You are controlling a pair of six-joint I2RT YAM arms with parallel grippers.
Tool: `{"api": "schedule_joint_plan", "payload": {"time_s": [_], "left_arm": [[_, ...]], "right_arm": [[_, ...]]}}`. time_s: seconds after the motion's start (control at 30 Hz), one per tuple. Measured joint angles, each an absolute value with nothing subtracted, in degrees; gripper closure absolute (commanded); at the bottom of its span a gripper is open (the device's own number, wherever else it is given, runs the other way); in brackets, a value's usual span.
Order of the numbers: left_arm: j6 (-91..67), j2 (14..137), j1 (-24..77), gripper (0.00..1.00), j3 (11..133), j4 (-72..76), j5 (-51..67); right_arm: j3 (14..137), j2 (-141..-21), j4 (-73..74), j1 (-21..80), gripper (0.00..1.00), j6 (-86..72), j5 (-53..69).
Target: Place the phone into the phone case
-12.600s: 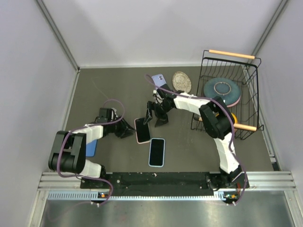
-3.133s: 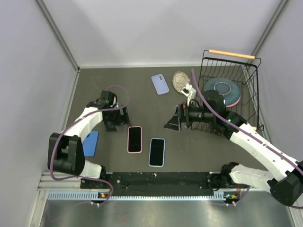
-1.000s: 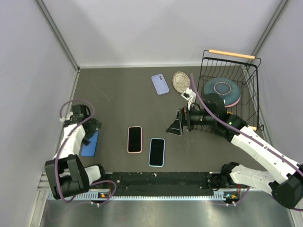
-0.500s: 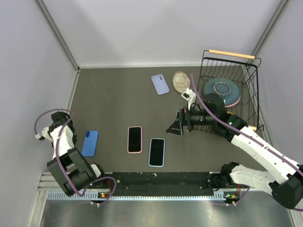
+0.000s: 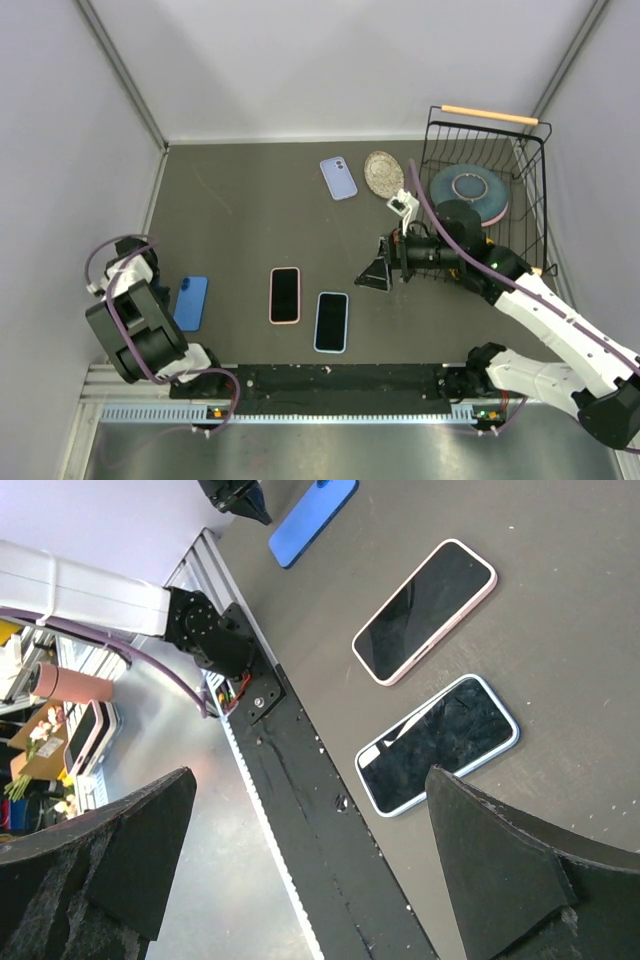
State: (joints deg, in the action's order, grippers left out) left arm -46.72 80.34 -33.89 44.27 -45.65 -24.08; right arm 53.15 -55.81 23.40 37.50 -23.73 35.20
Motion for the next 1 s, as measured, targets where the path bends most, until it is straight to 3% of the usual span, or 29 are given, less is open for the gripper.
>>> {"api": "schedule_joint_plan", "payload": {"time_s": [0.4, 0.7, 0.73, 0.8, 0.87, 1.0], "left_arm": [[-43.2, 81.2, -29.5, 1.0, 41.9, -43.0, -15.2], [-47.1, 75.0, -16.5, 0.99, 37.6, -41.4, -7.7], [-47.5, 74.7, -15.7, 0.91, 37.6, -41.6, -8.0], [-48.2, 73.1, -14.7, 0.56, 37.6, -42.9, -9.6], [-48.9, 70.3, -14.3, 0.01, 37.6, -44.5, -11.2], [-51.5, 63.7, -14.3, 0.01, 37.7, -46.5, -12.5]], "right_arm": [[53.4, -55.9, 23.6, 37.5, 0.01, -24.1, 35.2], [53.4, -58.8, 23.2, 37.5, 0.01, -24.9, 35.2], [53.4, -58.8, 23.2, 37.5, 0.01, -25.0, 35.2], [53.4, -58.8, 23.1, 37.5, 0.01, -25.1, 35.2], [53.3, -58.8, 23.0, 37.5, 0.01, -25.1, 35.2], [53.2, -58.8, 22.0, 37.5, 0.01, -25.2, 35.2]]}}
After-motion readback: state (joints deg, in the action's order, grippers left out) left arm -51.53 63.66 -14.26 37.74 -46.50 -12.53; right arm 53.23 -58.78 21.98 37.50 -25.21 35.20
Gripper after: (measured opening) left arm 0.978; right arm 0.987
